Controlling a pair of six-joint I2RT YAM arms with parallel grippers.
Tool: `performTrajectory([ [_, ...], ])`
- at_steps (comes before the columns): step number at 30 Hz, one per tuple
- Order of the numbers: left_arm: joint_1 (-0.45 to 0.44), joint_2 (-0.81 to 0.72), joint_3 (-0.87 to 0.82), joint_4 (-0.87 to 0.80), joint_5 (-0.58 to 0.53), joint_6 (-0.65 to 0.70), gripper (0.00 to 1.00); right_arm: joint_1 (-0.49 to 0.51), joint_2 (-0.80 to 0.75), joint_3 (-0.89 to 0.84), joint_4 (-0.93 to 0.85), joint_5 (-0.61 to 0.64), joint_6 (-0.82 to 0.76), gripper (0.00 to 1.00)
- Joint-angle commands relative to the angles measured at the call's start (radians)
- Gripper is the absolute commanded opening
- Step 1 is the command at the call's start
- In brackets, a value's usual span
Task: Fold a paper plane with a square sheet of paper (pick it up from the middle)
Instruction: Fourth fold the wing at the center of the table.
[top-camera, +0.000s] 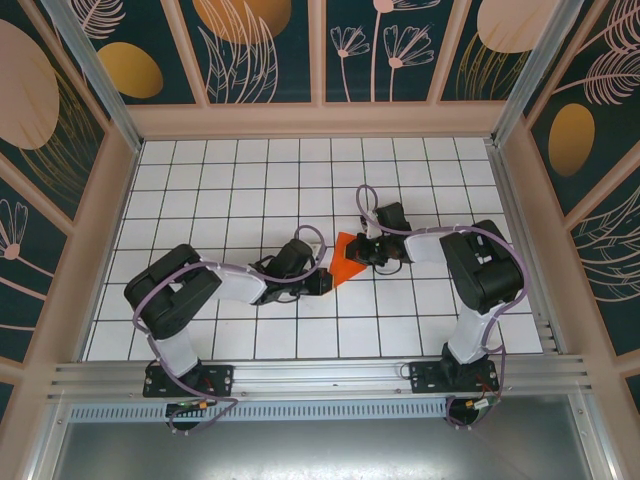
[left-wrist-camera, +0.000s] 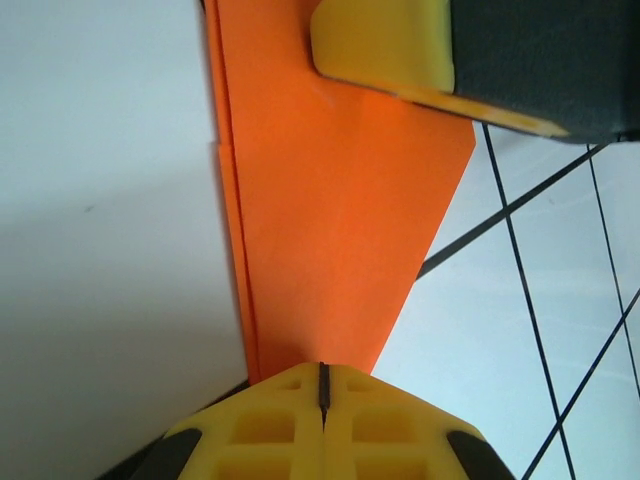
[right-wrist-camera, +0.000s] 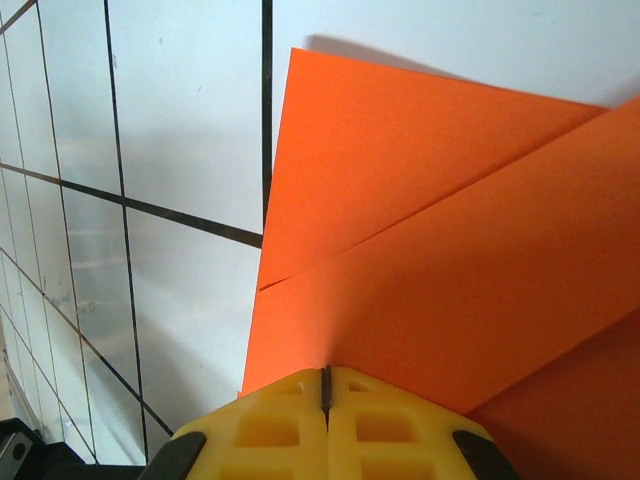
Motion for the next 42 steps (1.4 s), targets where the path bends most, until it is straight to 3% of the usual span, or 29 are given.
performTrajectory([
  [1, -0.032, 0.001, -0.087, -0.298, 0.01, 0.011, 0.0, -0.003, 0.094, -0.041, -0.157, 0.181, -0.028, 0.0],
  [15, -0.058, -0.14, -0.064, -0.441, -0.091, 0.067, 0.0, -0.005, 0.094, -0.04, -0.163, 0.189, -0.025, 0.0],
  [22, -0.059, -0.266, -0.038, -0.245, -0.18, -0.006, 0.0, -0.004, 0.083, -0.034, -0.147, 0.165, -0.014, 0.0],
  [25, -0.058, -0.219, 0.005, -0.17, -0.166, -0.029, 0.0, -0.002, 0.081, -0.028, -0.142, 0.156, -0.006, 0.0],
  [34, -0.058, -0.007, 0.154, -0.18, -0.222, -0.044, 0.0, 0.0, 0.043, -0.052, -0.063, 0.069, 0.004, 0.0],
  [42, -0.056, 0.045, 0.134, -0.206, -0.248, -0.073, 0.0, 0.005, -0.004, -0.049, -0.024, 0.014, 0.001, 0.0],
])
